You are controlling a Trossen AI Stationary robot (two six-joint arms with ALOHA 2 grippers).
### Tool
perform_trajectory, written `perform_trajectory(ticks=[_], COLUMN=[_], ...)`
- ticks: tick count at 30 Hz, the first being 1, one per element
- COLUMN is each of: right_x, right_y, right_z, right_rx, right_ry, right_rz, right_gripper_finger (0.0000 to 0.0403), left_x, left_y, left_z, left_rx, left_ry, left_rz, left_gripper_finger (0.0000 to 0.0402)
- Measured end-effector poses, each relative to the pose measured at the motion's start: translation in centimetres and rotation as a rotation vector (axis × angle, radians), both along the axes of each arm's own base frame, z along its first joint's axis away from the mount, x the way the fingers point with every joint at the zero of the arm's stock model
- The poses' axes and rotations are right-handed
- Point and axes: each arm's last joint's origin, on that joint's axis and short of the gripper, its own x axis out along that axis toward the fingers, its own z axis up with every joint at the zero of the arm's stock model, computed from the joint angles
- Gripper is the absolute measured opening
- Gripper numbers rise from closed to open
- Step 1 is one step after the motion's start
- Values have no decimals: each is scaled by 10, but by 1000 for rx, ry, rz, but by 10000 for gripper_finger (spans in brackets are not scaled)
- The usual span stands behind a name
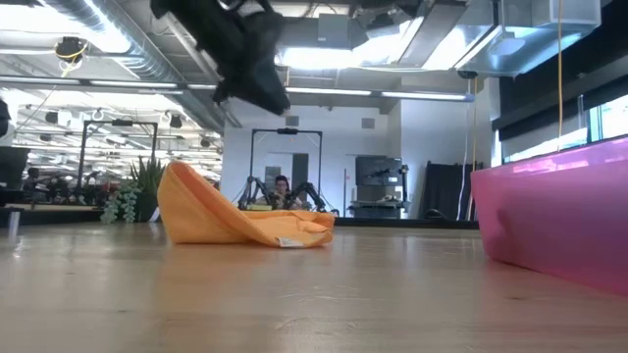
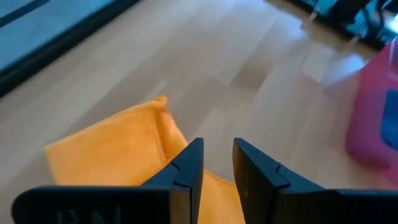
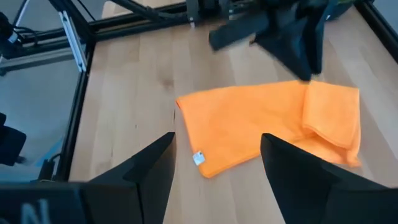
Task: Roll microfiber towels into tight, uniform cylinder then place into a basket
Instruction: Fold the orange microfiber towel
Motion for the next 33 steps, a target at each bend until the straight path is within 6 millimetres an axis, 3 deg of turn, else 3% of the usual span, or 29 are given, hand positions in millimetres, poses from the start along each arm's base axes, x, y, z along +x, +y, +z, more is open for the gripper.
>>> perform_trajectory(ticks=[6, 11, 15, 24, 33], right_x=[-9, -16, -10, 36, 79], right_y=[-1, -2, -1, -10, -18], right_z=[-1, -5, -13, -66, -140], right_rx=[-23, -35, -26, 199, 372], right_ry=[59, 134, 169, 297, 477], right_rz=[16, 21, 10, -169, -299], right_gripper_finger=[234, 234, 234, 234, 234], left_x=[19, 9, -2, -30, -68], left_y=[-10, -33, -56, -88, -96], left_z=[-25, -21, -16, 7, 38], left_rx=[39, 38, -15, -113, -95], left_ry=[88, 147, 164, 118, 17], left_rz=[-97, -178, -180, -173, -181], left_gripper_finger=[76, 76, 76, 76, 76])
